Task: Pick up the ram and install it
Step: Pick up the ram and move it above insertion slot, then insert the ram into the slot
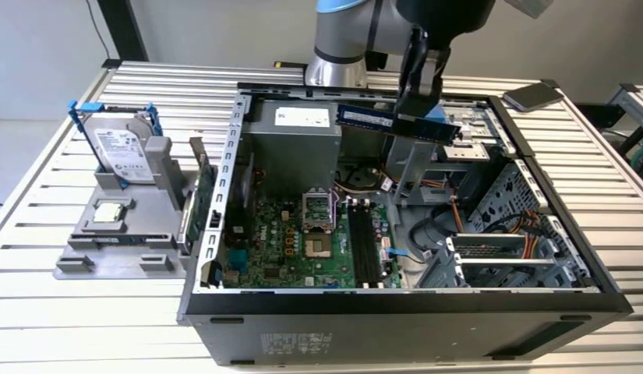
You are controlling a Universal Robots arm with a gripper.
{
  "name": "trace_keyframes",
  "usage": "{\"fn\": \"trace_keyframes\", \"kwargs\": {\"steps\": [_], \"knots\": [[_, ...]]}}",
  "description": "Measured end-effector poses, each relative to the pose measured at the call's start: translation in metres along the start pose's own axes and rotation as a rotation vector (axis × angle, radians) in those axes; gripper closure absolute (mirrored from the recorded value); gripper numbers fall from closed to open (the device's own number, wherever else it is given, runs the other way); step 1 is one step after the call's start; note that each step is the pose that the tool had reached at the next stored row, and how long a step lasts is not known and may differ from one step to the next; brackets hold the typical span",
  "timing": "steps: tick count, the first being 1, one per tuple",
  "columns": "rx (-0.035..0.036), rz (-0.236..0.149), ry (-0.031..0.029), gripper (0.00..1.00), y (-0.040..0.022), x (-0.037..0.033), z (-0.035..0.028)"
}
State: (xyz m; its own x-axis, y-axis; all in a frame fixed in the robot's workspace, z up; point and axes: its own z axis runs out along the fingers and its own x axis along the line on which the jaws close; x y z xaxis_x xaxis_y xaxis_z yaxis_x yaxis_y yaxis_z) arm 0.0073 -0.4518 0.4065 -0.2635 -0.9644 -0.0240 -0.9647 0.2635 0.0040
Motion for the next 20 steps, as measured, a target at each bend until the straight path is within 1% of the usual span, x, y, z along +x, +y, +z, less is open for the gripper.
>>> {"fn": "trace_keyframes", "kwargs": {"steps": [12,20], "knots": [[0.0023,0.096,-0.0003,1.00,0.0000,0.0000,-0.0016],[0.0042,0.176,-0.0007,1.00,0.0000,-0.0001,-0.0042]]}}
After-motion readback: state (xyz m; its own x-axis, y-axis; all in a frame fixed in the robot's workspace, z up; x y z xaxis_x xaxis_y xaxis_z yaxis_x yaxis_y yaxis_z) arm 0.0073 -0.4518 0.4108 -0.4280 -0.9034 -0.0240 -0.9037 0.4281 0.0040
